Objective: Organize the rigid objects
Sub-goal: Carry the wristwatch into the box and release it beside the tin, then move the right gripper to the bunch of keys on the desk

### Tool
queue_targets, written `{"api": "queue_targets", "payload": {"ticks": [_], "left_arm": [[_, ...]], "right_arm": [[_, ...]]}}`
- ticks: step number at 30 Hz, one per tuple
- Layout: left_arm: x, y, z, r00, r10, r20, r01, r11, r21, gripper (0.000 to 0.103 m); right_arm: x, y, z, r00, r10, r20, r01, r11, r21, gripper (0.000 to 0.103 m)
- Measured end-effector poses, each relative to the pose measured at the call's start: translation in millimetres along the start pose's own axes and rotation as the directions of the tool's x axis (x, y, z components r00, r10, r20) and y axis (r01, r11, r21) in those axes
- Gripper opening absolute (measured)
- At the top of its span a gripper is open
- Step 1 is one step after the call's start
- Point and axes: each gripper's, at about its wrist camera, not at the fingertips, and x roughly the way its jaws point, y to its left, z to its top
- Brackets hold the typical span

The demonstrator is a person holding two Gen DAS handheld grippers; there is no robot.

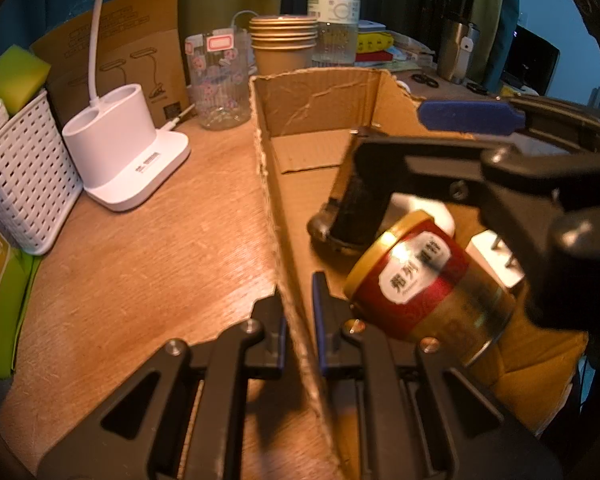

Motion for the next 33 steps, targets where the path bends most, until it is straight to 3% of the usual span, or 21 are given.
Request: {"api": "queue_targets", "payload": {"ticks": [9, 33], "left_arm": [[-0.2, -0.2, -0.2, 1.0, 0.0, 0.0, 0.0, 1.0, -0.001, 0.011], [-0.2, 0.5, 0.4, 1.0, 0.0, 0.0, 0.0, 1.0, -0.002, 0.011]], "right_arm": [[-26.9, -13.7, -1.1, 0.997, -0.027, 0.078, 0.023, 0.998, 0.051, 0.066], [-55.1, -62.0, -14.4, 0.982, -0.14, 0.13, 0.114, 0.975, 0.191, 0.067]]}}
